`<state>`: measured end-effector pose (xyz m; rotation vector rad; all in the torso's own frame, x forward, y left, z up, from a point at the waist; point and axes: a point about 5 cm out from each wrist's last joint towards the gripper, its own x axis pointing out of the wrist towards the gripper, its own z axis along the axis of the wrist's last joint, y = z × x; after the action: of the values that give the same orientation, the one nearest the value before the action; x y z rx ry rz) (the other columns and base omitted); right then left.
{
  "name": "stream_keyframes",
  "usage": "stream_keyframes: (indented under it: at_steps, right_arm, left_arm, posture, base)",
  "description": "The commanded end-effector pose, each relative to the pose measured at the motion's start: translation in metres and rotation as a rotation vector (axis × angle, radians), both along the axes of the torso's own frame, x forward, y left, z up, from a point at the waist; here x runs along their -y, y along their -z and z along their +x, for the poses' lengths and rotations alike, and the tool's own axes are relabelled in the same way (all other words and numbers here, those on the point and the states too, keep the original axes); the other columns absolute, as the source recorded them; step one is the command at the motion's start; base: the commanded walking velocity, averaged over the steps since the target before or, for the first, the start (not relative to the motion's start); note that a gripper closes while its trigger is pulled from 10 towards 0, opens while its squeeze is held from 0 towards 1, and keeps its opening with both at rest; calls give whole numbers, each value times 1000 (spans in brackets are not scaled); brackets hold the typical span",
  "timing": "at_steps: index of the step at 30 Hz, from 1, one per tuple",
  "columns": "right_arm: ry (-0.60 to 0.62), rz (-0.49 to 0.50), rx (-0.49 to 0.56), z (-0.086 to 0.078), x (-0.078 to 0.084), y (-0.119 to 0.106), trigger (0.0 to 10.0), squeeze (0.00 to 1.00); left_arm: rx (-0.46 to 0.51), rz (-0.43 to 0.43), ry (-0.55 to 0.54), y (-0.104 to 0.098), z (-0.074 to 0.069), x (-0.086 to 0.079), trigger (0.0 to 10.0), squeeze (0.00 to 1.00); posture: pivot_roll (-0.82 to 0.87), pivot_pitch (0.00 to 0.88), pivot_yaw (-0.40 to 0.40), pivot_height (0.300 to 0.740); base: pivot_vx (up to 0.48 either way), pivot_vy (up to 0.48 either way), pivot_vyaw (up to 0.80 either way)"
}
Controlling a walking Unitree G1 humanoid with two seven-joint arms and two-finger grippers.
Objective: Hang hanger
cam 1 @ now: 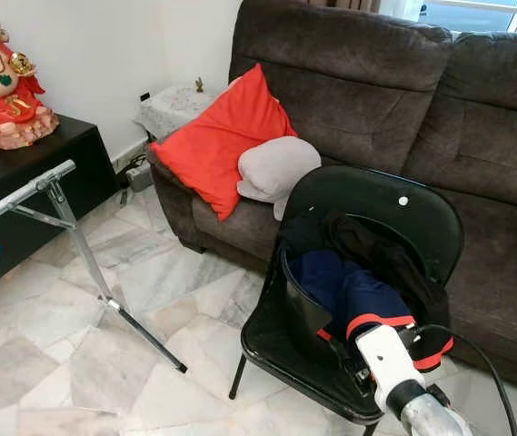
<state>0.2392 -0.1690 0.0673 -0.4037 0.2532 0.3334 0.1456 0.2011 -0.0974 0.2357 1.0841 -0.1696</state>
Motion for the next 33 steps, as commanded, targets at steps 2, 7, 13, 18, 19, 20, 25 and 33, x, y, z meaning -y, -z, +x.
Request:
stream_keyframes:
  at_steps: [2,7,13,18,19,20,25,33]
  right_arm:
    - [10,8,-4,-7,-1,-2,10000,0]
    - [35,7,-21,-16,2,-2,10000,0]
    - [83,14,-25,-28,4,-4,10000,0]
    - [167,15,-3,-42,10,-10,10000,0]
    - [179,17,4,-43,11,-12,10000,0]
    - [188,18,8,-44,12,-13,10000,0]
    - [334,-25,119,-51,24,-30,10000,0]
    - [463,-472,308,-46,55,-50,10000,0]
  left_arm:
    - [-63,-20,20,6,-14,6,10000,0]
    - [-62,-21,22,6,-14,6,10000,0]
    - [-62,-21,23,6,-14,6,10000,0]
    - [-64,-21,24,6,-14,6,10000,0]
    - [-64,-21,25,6,-13,7,10000,0]
    - [-64,-21,25,6,-13,7,10000,0]
    - [-62,-21,27,6,-13,6,10000,0]
    - [-60,-21,33,6,-12,7,10000,0]
  posture:
    - [-15,71,25,740]
    - [-22,69,22,740]
    - [-27,71,20,740]
    - [-31,72,18,740]
    - [-32,72,18,740]
    - [-32,72,18,740]
    - [-38,73,17,740]
    - [-46,73,22,740]
  base:
    - [0,0,0]
    - [0,0,0]
    - [0,0,0]
    - [0,0,0]
    - [0,0,0]
    - [0,0,0]
    - [0,0,0]
    - [0,0,0]
